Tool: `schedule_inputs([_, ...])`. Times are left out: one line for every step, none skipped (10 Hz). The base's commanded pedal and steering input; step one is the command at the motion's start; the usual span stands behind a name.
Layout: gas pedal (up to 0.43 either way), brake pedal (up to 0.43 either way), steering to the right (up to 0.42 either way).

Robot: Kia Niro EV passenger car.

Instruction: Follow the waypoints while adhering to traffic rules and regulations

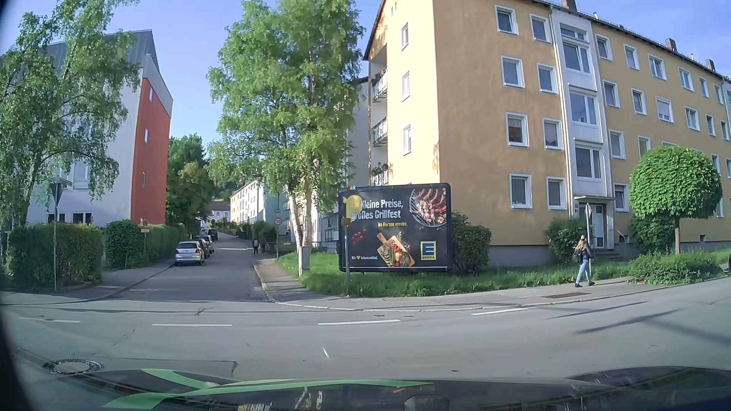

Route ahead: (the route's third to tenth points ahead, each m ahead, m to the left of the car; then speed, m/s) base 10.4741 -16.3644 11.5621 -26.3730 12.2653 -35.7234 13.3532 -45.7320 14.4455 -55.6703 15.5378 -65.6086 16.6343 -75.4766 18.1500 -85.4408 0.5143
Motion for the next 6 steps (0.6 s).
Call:
schedule_inputs([0.000,0.000,0.539])
schedule_inputs([0.000,0.000,0.540])
schedule_inputs([0.000,0.000,0.540])
schedule_inputs([0.000,0.000,0.544])
schedule_inputs([0.000,0.000,0.550])
schedule_inputs([0.059,0.000,0.563])
